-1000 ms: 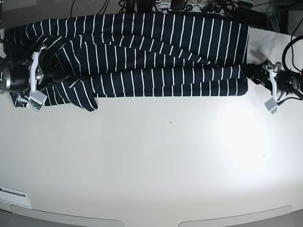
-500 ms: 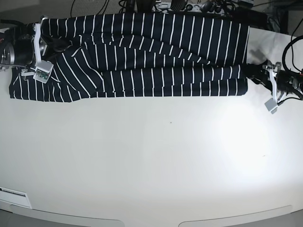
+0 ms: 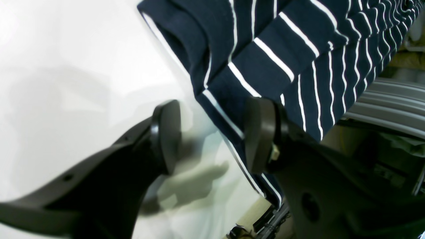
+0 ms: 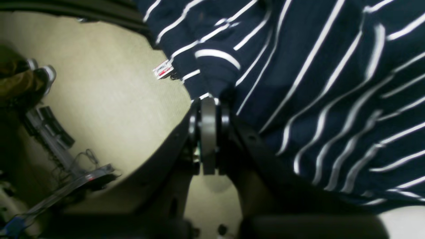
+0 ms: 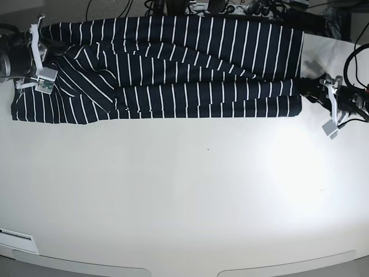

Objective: Fold the T-shirt properly

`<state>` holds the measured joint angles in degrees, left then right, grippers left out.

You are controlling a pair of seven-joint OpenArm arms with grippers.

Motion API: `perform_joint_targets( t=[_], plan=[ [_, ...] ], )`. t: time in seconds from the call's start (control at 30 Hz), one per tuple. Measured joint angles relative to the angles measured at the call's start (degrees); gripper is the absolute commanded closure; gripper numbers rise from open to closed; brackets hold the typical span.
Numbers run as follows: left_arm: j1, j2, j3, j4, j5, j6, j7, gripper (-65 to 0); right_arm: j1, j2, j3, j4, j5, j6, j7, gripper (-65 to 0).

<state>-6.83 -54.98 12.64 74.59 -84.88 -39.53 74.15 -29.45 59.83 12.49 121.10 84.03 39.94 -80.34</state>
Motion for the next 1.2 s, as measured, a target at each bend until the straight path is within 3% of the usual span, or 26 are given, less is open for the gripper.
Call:
perform_joint_targets(
  t=[0.23, 0.47, 0.63, 0.9, 1.07, 1.2],
  plan=[
    [-2.7, -1.7, 0.1, 0.0, 0.9, 0.0, 0.6, -33.0, -5.5, 0.0, 0.0, 0.0, -4.5, 0.0, 0.0, 0.0],
    [-6.6, -3.5, 0.1, 0.0, 0.8, 0.0, 0.5, -33.0, -5.2, 0.0, 0.0, 0.0, -11.2, 0.0, 0.2, 0.0],
    [-8.1, -3.8, 0.1, 0.0, 0.8, 0.0, 0.7, -33.0, -5.2, 0.0, 0.0, 0.0, -22.8, 0.0, 0.3, 0.0],
    [-8.1, -6.0, 0.1, 0.0, 0.8, 0.0, 0.7, -33.0, -5.2, 0.0, 0.0, 0.0, -25.9, 0.0, 0.4, 0.0],
    [-8.1, -8.3, 0.1, 0.0, 0.7, 0.0, 0.7, -33.0, -5.2, 0.0, 0.0, -1.0, -35.1, 0.0, 5.7, 0.0],
    [-8.1, -10.9, 0.1, 0.0, 0.8, 0.0, 0.6, -33.0, -5.2, -0.1, 0.0, -4.6, -35.6, 0.0, 6.6, 0.0]
  ],
)
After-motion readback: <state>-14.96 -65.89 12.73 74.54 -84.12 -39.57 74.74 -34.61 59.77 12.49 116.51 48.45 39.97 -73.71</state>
